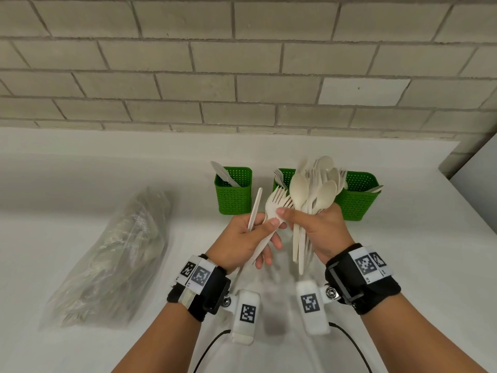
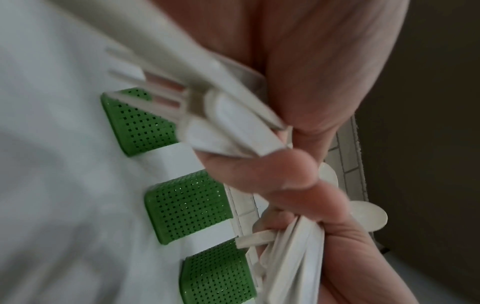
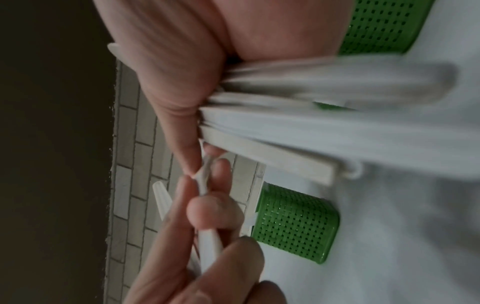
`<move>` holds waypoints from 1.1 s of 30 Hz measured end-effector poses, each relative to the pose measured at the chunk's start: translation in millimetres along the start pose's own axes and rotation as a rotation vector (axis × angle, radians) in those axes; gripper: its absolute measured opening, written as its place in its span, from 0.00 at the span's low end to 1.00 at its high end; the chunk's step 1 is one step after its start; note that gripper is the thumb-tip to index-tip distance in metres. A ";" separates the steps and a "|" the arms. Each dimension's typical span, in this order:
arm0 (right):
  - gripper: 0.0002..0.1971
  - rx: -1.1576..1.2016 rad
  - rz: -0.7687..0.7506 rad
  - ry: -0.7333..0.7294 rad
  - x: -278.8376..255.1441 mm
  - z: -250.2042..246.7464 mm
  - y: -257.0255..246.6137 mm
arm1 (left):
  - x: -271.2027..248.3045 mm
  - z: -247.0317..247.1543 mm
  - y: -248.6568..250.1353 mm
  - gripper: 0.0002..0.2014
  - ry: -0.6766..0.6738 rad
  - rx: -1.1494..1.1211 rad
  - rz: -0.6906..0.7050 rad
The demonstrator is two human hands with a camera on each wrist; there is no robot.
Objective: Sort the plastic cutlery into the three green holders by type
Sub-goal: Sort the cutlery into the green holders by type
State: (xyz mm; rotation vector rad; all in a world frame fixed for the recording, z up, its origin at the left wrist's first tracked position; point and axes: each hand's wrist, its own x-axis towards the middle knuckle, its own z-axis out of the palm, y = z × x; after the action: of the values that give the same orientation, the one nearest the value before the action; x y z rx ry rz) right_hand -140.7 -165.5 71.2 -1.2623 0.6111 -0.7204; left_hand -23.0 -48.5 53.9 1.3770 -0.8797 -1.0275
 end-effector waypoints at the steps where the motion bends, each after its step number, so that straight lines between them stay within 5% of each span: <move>1: 0.09 0.009 -0.010 0.071 1.7 -1.1 0.0 | -0.4 -0.1 0.6 0.14 0.017 -0.022 -0.005; 5: 0.09 0.169 -0.017 0.230 8.2 -6.4 -2.9 | -1.8 -2.4 1.4 0.15 0.085 -0.021 0.029; 12: 0.15 0.292 0.037 0.036 -1.2 11.9 -0.5 | 3.3 3.8 7.6 0.19 0.054 0.016 0.006; 20: 0.09 0.222 0.060 0.190 2.1 5.7 3.1 | 2.2 2.8 1.4 0.19 0.064 0.021 -0.061; 27: 0.13 0.182 0.080 0.013 -5.3 7.3 4.1 | 0.6 2.2 2.7 0.19 0.077 -0.009 -0.035; 33: 0.10 0.171 0.160 -0.008 -11.8 10.5 10.8 | -4.8 -6.2 1.8 0.23 -0.038 0.075 -0.071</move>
State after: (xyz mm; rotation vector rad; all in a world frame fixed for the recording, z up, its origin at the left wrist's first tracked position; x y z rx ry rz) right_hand -138.8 -148.3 63.1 -1.0451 0.6229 -0.6202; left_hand -18.7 -42.0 55.9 1.4642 -0.9108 -1.0877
